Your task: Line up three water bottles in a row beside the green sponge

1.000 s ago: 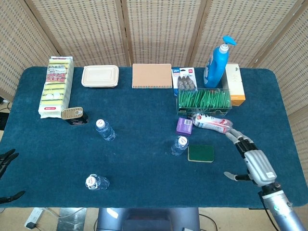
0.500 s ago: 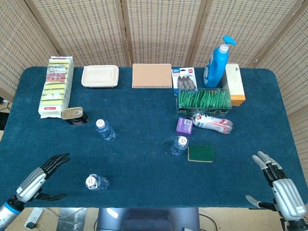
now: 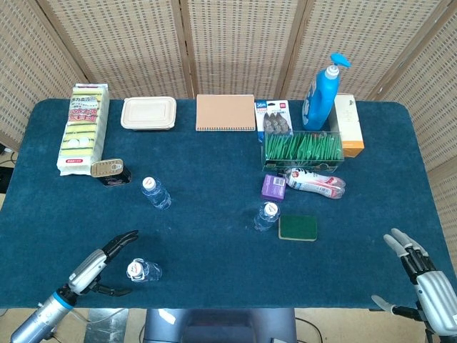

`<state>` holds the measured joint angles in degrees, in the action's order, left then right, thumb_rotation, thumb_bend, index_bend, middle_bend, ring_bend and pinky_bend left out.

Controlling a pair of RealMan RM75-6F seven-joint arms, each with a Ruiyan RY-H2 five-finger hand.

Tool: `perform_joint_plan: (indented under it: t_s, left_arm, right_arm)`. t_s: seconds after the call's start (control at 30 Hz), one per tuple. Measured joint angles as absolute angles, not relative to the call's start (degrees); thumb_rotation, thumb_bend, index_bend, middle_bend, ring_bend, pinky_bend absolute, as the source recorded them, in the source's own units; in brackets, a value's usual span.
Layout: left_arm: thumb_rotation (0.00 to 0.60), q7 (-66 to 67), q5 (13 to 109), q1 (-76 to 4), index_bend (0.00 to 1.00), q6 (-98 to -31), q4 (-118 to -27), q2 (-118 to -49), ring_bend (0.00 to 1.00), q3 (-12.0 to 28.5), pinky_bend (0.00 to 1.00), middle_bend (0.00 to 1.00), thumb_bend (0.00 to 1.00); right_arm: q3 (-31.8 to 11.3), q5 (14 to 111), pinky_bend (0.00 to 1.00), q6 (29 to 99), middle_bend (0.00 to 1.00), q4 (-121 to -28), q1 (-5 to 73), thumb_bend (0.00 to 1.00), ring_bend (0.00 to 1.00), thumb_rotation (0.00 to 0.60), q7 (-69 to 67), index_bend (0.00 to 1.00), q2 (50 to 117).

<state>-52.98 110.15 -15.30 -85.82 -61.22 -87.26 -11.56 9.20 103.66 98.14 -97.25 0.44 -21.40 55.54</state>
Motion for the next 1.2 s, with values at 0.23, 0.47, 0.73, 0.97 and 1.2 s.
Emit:
perform_joint_plan:
  t_s: [0.23,0.47,0.73,0.97,1.2]
  left_arm:
    - [0.600,-53.9,109.4,-16.1,0.00,-85.2,-59.7,-91.9,0.00,-12.0,0.22,0.00,0.20]
    - [0.600,-51.7,107.1,-16.2,0.19,-84.2,-59.0,-95.5,0.23,-11.5,0.32,0.25,0.28]
    - [0.600,-49.6,105.6,-16.5,0.49,-83.9,-59.1,-97.5,0.34,-11.1,0.38,0.45,0.31]
    - [0.600,-48.6,105.4,-17.4,0.50,-85.0,-62.6,-96.8,0.35,-10.4,0.38,0.46,0.32]
    - [0.600,-46.8,103.1,-21.4,0.50,-82.4,-69.2,-94.4,0.34,-6.6,0.39,0.46,0.31]
  right_arm:
    - [8.8,105.0,0.03,98.8,0.00,-96.5,0.6,0.00,0.00,0.600,-24.5,0.05,55.0]
    - [8.3,104.9,0.03,99.2,0.00,-96.1,0.3,0.00,0.00,0.600,-25.8,0.05,54.8]
    - [7.9,104.9,0.03,99.3,0.00,-95.9,0.1,0.00,0.00,0.600,-26.5,0.05,54.6]
    - [7.6,104.9,0.03,99.1,0.00,-96.1,-0.1,0.00,0.00,0.600,-26.6,0.05,54.5]
    - [7.4,105.0,0.03,99.1,0.00,-96.2,-0.3,0.00,0.00,0.600,-26.9,0.05,54.4]
